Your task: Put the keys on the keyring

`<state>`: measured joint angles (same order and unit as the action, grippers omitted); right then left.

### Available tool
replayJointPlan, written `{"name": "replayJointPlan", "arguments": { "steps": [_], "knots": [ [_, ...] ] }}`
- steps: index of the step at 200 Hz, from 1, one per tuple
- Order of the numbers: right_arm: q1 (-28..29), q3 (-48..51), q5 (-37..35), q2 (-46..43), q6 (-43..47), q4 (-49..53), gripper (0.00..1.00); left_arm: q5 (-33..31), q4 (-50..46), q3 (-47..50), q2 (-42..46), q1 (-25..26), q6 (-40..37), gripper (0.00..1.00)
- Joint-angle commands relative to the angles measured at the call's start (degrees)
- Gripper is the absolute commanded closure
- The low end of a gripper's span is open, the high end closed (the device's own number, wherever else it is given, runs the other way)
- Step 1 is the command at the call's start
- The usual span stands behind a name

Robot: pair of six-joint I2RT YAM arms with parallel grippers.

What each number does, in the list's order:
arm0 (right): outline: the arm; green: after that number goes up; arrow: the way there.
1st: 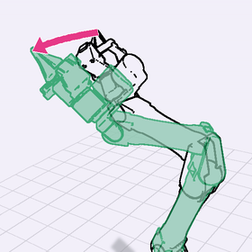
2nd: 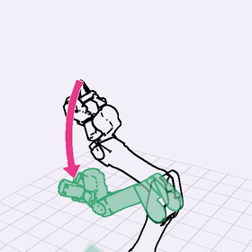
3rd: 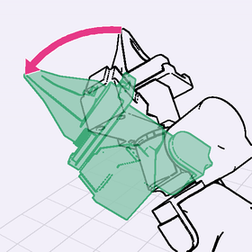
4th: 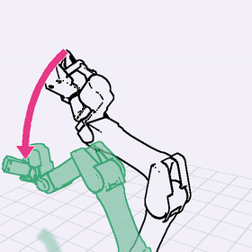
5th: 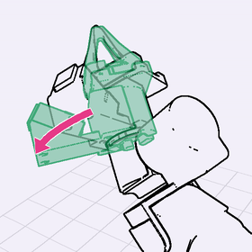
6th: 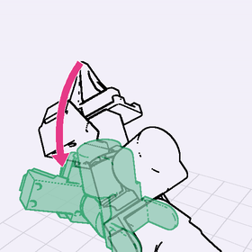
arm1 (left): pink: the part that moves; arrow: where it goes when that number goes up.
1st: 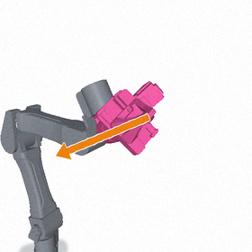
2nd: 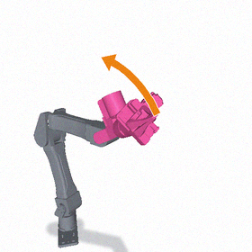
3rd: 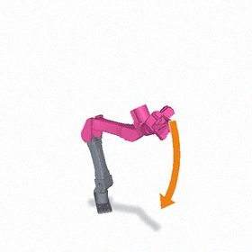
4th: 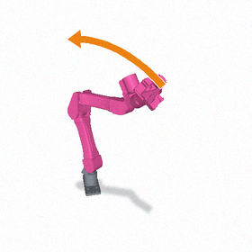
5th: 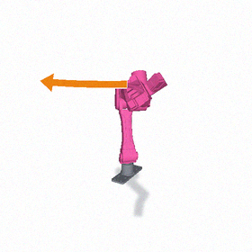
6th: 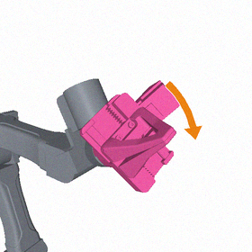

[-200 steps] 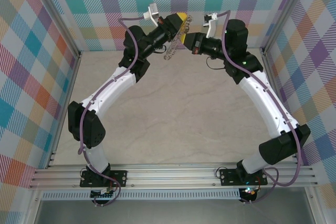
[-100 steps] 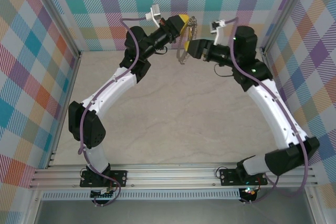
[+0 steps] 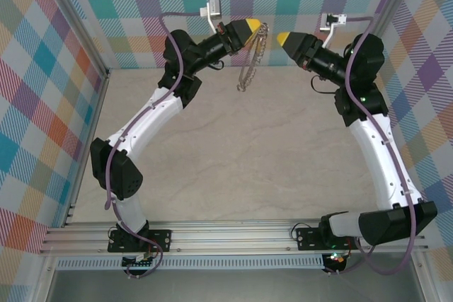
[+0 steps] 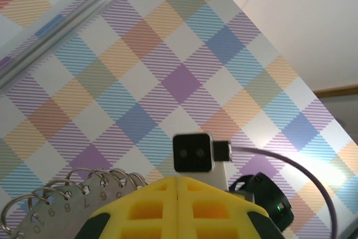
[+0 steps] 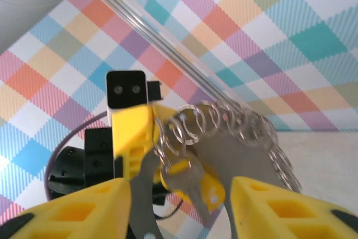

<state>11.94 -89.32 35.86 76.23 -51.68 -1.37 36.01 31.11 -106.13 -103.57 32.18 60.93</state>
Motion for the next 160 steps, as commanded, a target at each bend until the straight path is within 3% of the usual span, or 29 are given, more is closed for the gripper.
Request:
{"name": "replayJointPlan", "arguments": {
  "steps": [1,65,160],
  "knots": [
    [-0.3,-3.2,3.1,1.6,-7.2,-8.7,0.57,4.2,0.6,-3.0,0.1,0.5,-3.2,1.00],
    [-0.4,-5.7,4.6,3.6,-10.7,-12.5,0.68,6.1,-0.3,-5.4,-1.3,0.5,-3.6,1.00],
    [0.0,-5.1,6.2,5.9,-12.8,-15.2,0.74,6.3,-0.5,-8.6,-2.8,0.6,-3.0,1.00]
  ]
}}
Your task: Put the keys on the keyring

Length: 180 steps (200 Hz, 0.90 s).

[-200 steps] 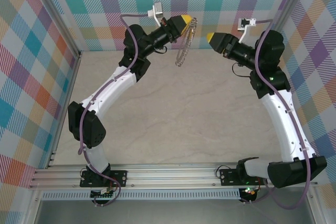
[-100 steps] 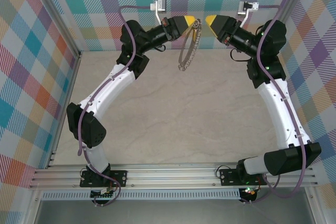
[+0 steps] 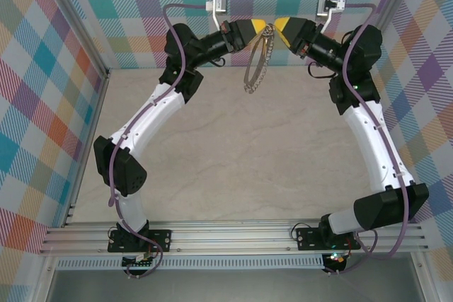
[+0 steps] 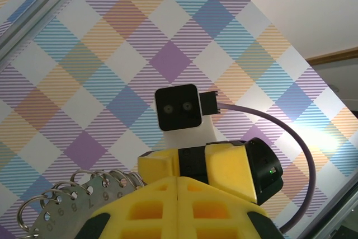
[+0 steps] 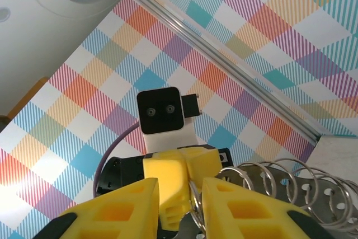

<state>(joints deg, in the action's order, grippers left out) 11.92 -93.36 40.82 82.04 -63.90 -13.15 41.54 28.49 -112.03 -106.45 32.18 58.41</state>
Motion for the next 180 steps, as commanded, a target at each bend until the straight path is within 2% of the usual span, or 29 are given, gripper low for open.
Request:
{"name": "replayJointPlan", "arguments": {
  "steps": [1,40,180],
  "knots": [
    [0.0,-1.0,1.2,0.0,-0.6,-3.4,0.74,0.7,2.1,-2.7,0.0,0.6,-0.5,1.00],
    [0.4,-1.0,1.8,0.6,-0.7,-3.6,0.78,0.7,2.0,-2.7,0.0,0.9,-0.5,1.00],
    [1.4,-0.5,3.8,0.9,0.3,-1.9,0.78,0.8,1.6,-3.5,-0.4,1.5,-0.5,1.00]
  ]
}}
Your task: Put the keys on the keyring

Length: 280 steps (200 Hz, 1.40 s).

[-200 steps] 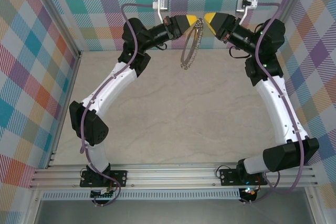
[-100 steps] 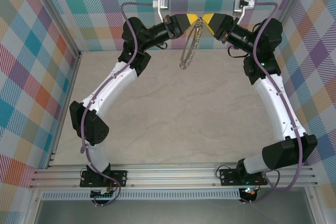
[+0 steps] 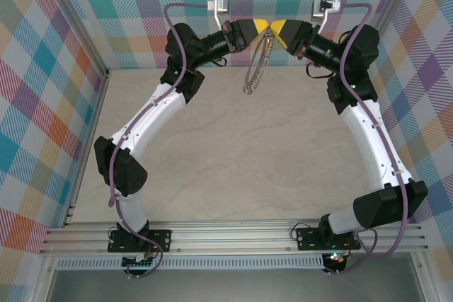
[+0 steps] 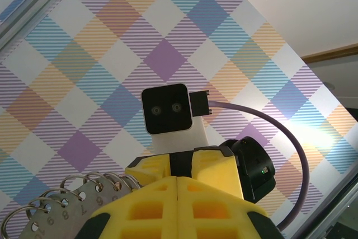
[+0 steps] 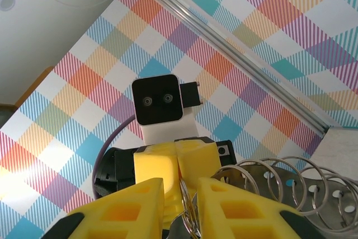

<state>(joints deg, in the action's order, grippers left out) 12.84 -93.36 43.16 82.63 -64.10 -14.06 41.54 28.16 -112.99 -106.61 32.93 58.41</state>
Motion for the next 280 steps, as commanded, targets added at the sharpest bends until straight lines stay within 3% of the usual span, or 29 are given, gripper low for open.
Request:
{"name": "replayJointPlan", "arguments": {
  "steps": [1,63,82,112,147,183,217,237,280],
  "knots": [
    [0.4,-0.5,1.5,0.3,0.5,-0.9,0.78,0.8,1.9,-2.5,-0.3,0.7,-0.5,1.00],
    [0.5,-0.6,2.6,1.0,0.6,-0.9,0.90,1.1,1.7,-2.8,-0.6,0.8,-0.4,1.00],
    [0.5,-0.6,2.7,1.2,0.8,-0.8,1.00,1.2,1.7,-2.8,-0.7,0.8,-0.4,1.00],
    [0.3,-1.9,3.6,1.7,3.6,2.2,1.00,1.5,-1.6,-3.8,-0.6,0.7,-2.4,1.00],
    [-1.9,-5.8,10.1,4.1,10.9,11.0,1.00,2.8,-13.1,-5.5,1.3,-1.1,-11.3,0.66],
    [-3.8,-8.3,17.1,6.8,17.6,18.2,1.00,6.6,-24.6,-6.3,3.3,-4.9,-20.5,0.53],
    [-3.8,-13.0,22.8,9.8,25.8,27.0,1.00,11.6,-42.9,-11.7,2.2,-6.0,-33.8,0.52],
    [-3.8,-15.3,25.0,11.5,28.6,30.3,1.00,14.0,-53.8,-16.0,0.5,-6.1,-40.5,0.56],
    [-3.8,-17.1,28.0,13.9,29.3,31.9,1.00,19.3,-61.8,-21.9,-3.3,-6.2,-45.4,0.70]
  ]
}}
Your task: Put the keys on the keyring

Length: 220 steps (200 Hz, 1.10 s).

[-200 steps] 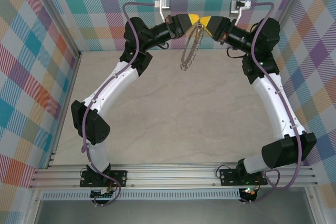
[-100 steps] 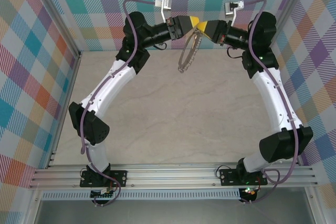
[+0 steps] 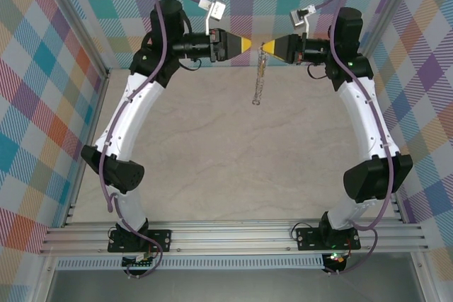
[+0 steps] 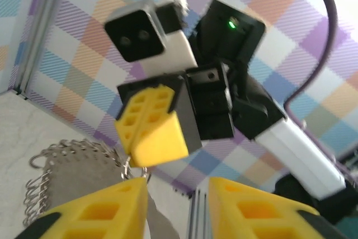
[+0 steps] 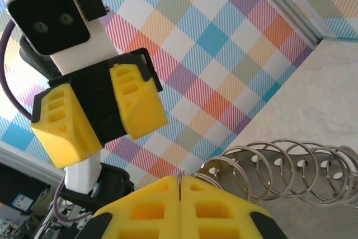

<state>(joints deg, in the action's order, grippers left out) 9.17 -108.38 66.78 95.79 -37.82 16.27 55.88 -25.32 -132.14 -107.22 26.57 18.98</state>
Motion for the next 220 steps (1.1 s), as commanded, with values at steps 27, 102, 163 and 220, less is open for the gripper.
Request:
{"name": "replayJointPlan", "arguments": {
  "steps": [27,102,163,220],
  "knots": [
    [0.0,-1.2,4.7,0.8,2.3,0.5,1.00,5.3,-8.4,-4.0,-4.2,0.2,-5.6,0.70],
    [0.7,1.5,4.7,0.4,0.4,-2.7,1.00,5.1,-5.0,-4.2,-6.0,0.8,-2.8,0.70],
    [0.8,2.7,4.3,0.2,-0.6,-4.4,1.00,5.6,-3.7,-4.2,-5.9,1.1,-1.9,0.65],
    [1.4,3.1,4.1,0.1,-1.3,-5.3,1.00,6.1,-2.2,-4.4,-6.6,2.2,-0.8,0.66]
  ]
}}
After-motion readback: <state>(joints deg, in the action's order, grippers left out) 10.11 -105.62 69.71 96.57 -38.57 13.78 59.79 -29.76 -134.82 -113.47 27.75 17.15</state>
